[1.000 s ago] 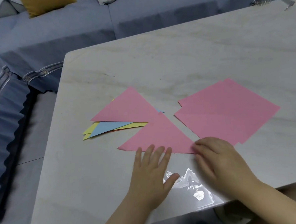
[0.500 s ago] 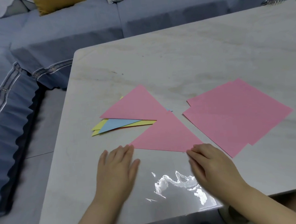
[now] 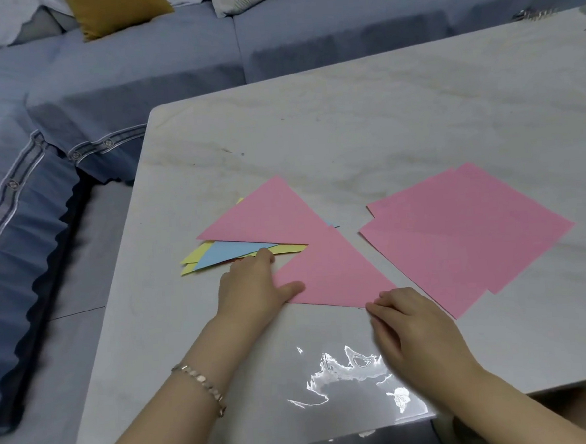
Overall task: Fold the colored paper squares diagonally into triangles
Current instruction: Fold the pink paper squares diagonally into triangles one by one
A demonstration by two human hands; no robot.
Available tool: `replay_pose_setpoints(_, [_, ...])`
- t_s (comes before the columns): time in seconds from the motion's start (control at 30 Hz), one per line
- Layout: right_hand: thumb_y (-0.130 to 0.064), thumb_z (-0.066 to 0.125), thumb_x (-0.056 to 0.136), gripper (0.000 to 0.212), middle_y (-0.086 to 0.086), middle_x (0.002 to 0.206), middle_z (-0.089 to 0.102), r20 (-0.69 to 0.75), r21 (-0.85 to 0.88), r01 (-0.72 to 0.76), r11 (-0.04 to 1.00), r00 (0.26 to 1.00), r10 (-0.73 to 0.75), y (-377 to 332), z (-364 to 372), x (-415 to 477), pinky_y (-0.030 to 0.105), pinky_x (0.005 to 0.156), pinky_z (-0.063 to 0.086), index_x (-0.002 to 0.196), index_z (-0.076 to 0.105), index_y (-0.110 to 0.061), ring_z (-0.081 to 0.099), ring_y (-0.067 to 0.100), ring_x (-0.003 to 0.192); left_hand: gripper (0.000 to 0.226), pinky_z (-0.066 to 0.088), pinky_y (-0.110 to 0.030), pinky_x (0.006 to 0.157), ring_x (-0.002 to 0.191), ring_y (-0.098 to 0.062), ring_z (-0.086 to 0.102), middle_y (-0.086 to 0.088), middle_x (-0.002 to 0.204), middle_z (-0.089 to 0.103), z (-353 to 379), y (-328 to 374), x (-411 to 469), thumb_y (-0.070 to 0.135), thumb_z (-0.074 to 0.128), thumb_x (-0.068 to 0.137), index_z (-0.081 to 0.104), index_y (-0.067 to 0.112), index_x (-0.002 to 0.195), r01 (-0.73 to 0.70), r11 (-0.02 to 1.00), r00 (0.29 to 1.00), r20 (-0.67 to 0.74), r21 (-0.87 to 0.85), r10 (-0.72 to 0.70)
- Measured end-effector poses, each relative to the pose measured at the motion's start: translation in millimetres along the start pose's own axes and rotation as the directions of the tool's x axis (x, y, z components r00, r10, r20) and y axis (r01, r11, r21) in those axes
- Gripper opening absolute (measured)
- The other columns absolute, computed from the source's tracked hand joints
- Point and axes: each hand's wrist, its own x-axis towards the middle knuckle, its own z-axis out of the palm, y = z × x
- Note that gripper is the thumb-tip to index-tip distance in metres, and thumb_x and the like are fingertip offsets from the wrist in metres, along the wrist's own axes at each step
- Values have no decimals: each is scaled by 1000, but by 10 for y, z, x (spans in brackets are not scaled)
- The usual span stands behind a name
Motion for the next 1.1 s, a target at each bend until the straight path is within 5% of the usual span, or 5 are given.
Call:
replay_pose_setpoints(0.17, [-16, 59, 77, 14, -2, 75, 62, 54, 35, -21, 999, 998, 20, 11, -35, 20, 27, 56, 49, 81, 72, -13, 60, 22, 69, 27, 29, -28, 53, 70, -18, 46, 2, 73, 48, -44, 31, -19, 29, 70, 76, 46, 23, 64, -67, 973, 997, 16, -222, 73])
replay_pose_setpoints(0.4, [-24, 63, 81, 34, 13, 113, 62, 52, 11, -221, 975, 974, 220, 345, -212, 210, 37, 90, 43, 109, 65, -6, 55, 27, 106, 21, 33, -24, 55, 59, -14, 45, 5, 60, 52, -412, -65, -14, 18, 71, 75, 53, 19, 64, -139, 909, 980, -185, -394, 70])
replay_pose_setpoints(0.57, [-25, 66, 81, 44, 16, 127, 57, 190, -94, -272, 958, 939, 286, 550, -249, 333, 43, 101, 38, 119, 59, -3, 52, 33, 118, 49, 37, -38, 91, 111, -33, 46, -11, 116, 53, -557, -250, 260, 22, 69, 79, 51, 17, 124, 46, 995, 947, -312, -92, -73])
replay_pose_setpoints(0.67, [-33, 55, 79, 46, 16, 120, 62, 183, -138, -227, 964, 951, 250, 564, -205, 340, 46, 96, 44, 114, 63, -4, 57, 33, 112, 52, 28, -35, 101, 121, -31, 37, -14, 128, 48, -418, 48, 273, 21, 67, 80, 49, 12, 129, -138, 989, 910, -401, -60, 103])
replay_pose_setpoints(1.1, [-46, 39, 77, 57, 12, 116, 65, 169, -145, -178, 973, 965, 201, 639, -213, 295, 45, 88, 49, 106, 68, -7, 62, 29, 106, 49, 41, -26, 85, 110, -24, 53, -5, 122, 53, 182, 1395, 475, 24, 64, 82, 45, 10, 125, -35, 896, 983, 148, -443, 112])
